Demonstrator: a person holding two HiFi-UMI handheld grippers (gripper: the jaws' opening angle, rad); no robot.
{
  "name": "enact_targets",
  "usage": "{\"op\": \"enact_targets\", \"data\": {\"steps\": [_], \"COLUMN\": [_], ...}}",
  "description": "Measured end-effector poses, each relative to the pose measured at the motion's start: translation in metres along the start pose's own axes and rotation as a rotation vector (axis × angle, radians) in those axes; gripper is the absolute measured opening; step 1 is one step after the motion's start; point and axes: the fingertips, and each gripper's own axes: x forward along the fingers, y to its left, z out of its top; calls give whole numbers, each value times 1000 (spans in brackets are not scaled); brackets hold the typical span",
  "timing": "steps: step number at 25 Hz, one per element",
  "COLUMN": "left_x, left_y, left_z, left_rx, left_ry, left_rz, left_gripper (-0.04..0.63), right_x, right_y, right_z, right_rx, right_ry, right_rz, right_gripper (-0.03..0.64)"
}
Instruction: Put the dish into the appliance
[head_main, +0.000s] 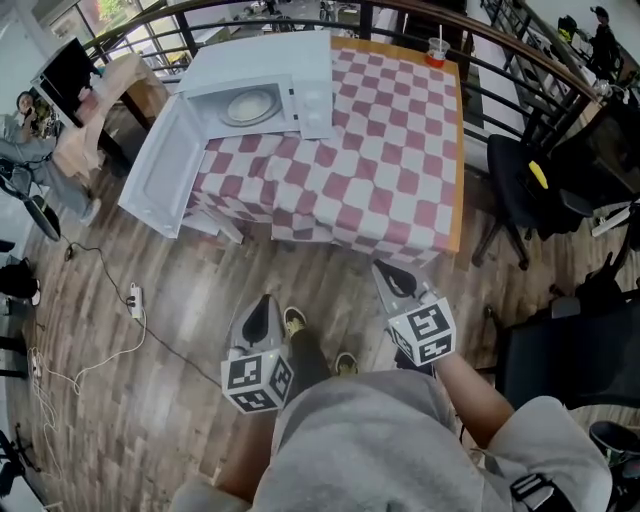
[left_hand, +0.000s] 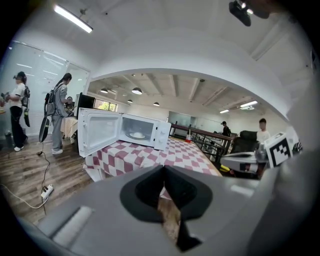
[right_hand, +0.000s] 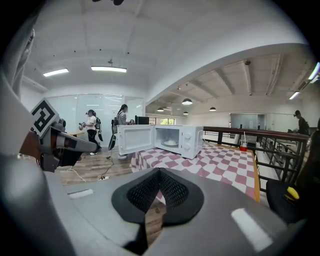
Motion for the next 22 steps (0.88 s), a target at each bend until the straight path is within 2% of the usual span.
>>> {"op": "enact_targets", "data": {"steps": [22], "left_x": [-26], "left_y": [18], "left_z": [8], "left_rx": [-5], "left_ry": [-54], "left_rz": [35], "left_gripper": [11], "right_x": [1], "right_y": [34], "right_z": [15], "right_rx": [-41], "right_ry": [-35], "right_rz": [41], "right_gripper": [-2]}}
